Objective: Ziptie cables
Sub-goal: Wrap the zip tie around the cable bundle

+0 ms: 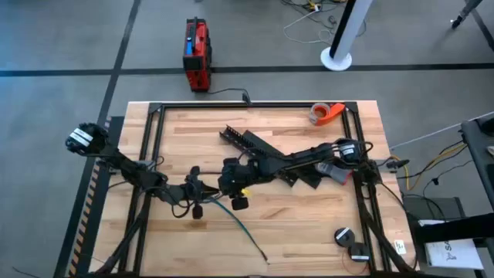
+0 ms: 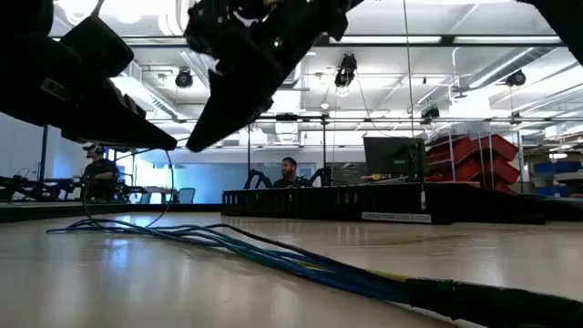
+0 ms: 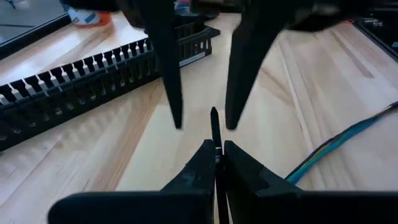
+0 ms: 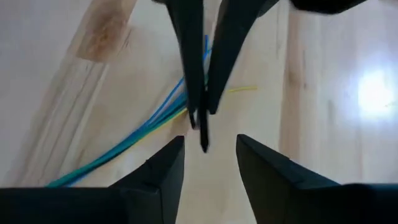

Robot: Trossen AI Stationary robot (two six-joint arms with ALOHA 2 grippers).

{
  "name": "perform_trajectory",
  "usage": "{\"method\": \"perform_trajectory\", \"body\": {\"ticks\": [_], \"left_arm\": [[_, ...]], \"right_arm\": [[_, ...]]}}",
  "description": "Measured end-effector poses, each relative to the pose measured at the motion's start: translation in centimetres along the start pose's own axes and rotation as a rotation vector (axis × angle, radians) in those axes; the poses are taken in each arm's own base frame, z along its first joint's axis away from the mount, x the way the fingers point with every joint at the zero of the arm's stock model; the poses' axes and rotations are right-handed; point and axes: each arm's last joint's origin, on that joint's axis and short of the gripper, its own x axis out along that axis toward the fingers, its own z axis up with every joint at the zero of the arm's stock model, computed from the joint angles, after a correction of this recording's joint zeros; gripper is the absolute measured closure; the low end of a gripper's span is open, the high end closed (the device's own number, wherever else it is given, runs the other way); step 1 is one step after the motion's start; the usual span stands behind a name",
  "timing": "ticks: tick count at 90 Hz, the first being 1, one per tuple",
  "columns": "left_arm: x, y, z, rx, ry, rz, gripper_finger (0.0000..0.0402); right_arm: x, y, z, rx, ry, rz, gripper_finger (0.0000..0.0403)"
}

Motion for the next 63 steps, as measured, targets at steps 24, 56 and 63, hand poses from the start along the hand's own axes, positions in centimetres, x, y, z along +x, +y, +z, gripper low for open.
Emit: {"method": "perform_trajectory", "body": {"ticks": [24,56,63], "left_arm": [[0.0,0.01,-0.04,-0.015,0.004,0.001,0.0401],[0.01,0.04,-0.04,-0.015,0.003,0.004,0.0401],[0.01,0.04,-0.04,-0.015,0.003,0.004,0.0401]], "right_arm": [[-0.12,0.23,0.57,0.003,-0.052,0.009,0.0304],[0.01,0.23,0.58,0.004,-0.058,0.01,0.0348],[0.03,0.22,0.57,0.004,-0.058,0.01,0.036]]}}
